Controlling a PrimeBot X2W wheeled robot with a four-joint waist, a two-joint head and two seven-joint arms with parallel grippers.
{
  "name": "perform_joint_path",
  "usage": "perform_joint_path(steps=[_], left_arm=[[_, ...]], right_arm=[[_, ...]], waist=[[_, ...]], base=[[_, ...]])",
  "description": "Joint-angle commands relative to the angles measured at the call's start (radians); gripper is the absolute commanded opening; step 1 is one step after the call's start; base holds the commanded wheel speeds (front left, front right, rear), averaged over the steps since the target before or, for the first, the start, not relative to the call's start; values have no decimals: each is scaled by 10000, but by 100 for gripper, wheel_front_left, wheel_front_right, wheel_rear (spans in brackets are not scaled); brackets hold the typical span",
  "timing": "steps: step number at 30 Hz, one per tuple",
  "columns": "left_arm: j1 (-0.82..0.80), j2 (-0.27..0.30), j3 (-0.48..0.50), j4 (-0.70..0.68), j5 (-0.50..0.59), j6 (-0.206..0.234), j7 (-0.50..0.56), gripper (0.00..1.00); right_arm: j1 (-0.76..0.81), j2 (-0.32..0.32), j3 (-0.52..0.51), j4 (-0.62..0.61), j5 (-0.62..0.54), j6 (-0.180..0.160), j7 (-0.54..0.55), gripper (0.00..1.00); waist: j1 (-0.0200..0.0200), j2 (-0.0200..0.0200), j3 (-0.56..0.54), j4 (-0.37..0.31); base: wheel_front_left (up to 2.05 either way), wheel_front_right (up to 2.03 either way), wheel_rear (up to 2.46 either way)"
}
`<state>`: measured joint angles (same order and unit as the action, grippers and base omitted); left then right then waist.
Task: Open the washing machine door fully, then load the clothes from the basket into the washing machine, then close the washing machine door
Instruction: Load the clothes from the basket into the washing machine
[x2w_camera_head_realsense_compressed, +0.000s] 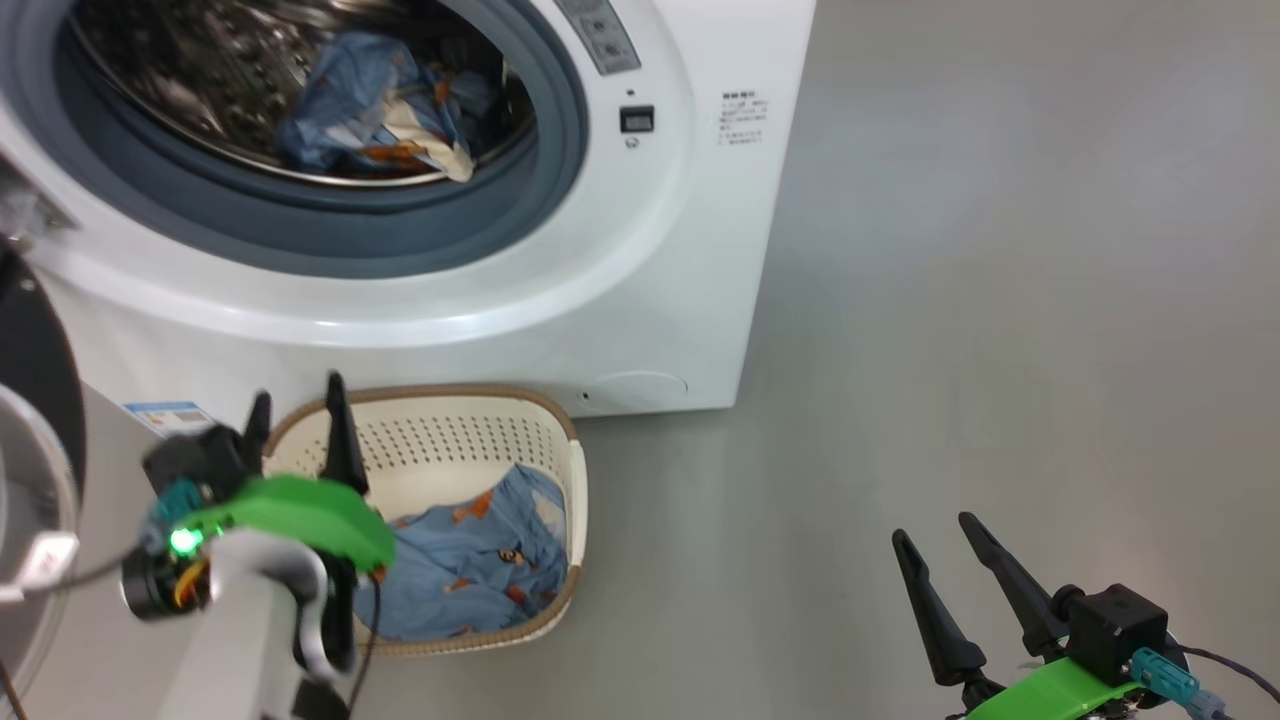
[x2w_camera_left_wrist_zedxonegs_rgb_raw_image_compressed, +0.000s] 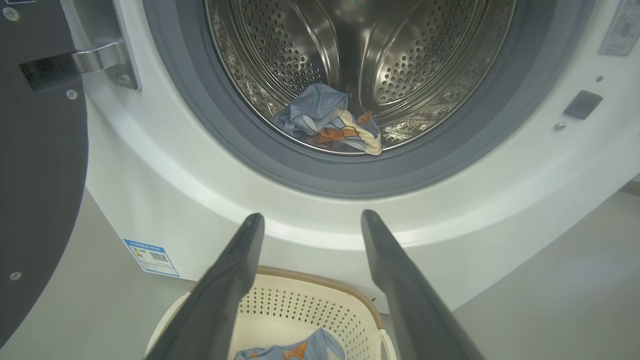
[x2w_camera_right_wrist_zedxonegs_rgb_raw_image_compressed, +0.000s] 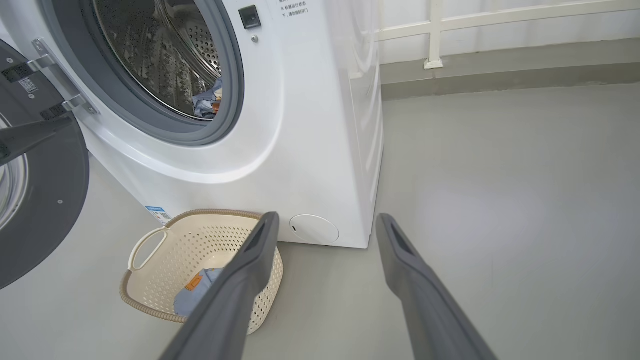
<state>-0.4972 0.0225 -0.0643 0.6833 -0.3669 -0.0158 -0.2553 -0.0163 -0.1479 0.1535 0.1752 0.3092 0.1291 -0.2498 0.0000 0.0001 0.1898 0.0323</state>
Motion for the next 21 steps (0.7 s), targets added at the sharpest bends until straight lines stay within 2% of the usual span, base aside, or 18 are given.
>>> perform_joint_path(steps=[1, 10, 21], left_arm=[[143, 281, 203, -370, 27, 112, -65, 100], [2478, 279, -102, -2380, 297, 822, -65, 100], [4639, 278, 94, -4388, 545, 1057, -65, 100]], right_arm=[[78, -19, 215, -200, -84, 16, -120, 100], [335, -72, 198, -298, -197, 16, -120, 100], [659, -35, 41, -564, -348, 16, -120, 100]], waist=[[0, -1, -367, 203], [0, -1, -1055, 238], [0, -1, -1583, 121]], base=[[0, 0, 0], [0, 0, 0], [0, 0, 0]])
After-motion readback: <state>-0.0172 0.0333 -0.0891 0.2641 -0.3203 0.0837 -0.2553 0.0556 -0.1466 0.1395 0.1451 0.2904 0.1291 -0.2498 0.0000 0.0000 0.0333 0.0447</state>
